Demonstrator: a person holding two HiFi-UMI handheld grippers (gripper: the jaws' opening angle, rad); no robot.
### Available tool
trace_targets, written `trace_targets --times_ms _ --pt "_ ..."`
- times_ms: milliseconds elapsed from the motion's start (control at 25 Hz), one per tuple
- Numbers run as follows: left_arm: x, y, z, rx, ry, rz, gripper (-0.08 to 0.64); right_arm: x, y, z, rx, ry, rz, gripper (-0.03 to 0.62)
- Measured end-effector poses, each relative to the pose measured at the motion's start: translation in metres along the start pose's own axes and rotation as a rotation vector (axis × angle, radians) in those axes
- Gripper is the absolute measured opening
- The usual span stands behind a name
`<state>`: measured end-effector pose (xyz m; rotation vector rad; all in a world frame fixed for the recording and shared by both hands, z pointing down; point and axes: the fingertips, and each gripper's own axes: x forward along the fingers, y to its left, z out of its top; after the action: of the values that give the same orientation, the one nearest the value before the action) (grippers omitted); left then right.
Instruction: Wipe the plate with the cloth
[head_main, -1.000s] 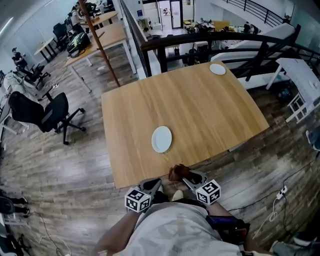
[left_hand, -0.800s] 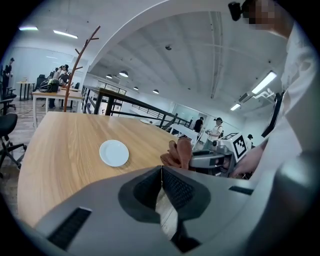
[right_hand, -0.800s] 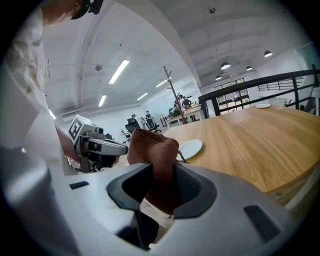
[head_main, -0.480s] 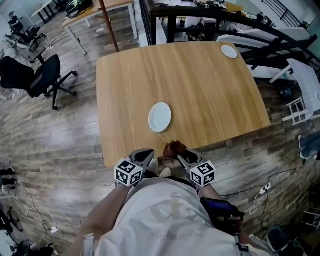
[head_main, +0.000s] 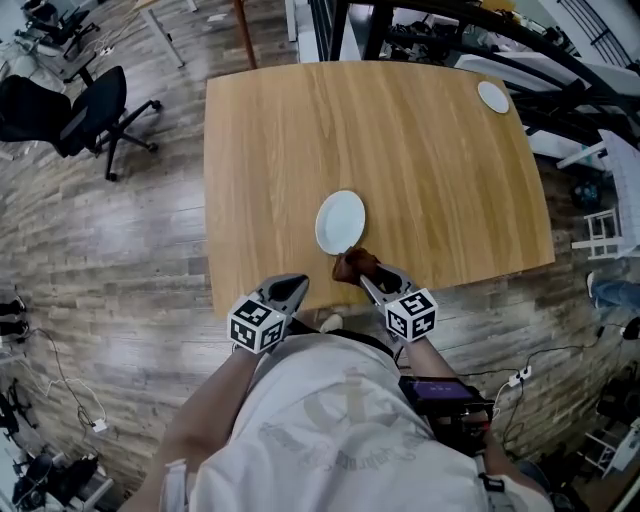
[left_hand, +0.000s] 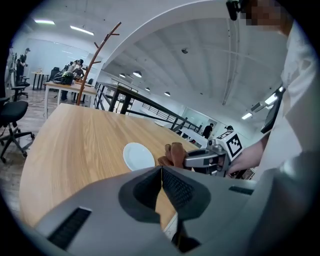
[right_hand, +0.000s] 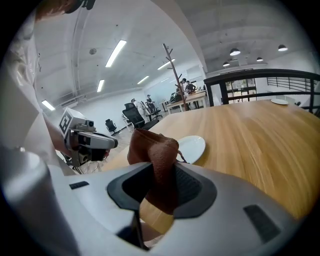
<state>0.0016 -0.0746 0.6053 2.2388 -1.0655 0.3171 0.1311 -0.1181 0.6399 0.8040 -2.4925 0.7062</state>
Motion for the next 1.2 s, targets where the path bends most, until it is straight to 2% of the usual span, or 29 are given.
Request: trace_targets --times_ms 400,640,1200 --pt "0.003 0.020 0.002 -0.032 -0.011 0.033 0.014 0.052 -0.027 0.013 -0.072 0.140 0.023 0.127" --pt "-0.011 0.039 -0.003 -0.075 -0.019 0.074 0.014 0.084 -0.021 0.008 -0.141 0.252 0.035 0.127" --pt "-0.018 0.059 0.004 -0.098 -0.035 0.105 0.014 0.129 0.006 0.046 -0.180 0.233 0.098 0.127"
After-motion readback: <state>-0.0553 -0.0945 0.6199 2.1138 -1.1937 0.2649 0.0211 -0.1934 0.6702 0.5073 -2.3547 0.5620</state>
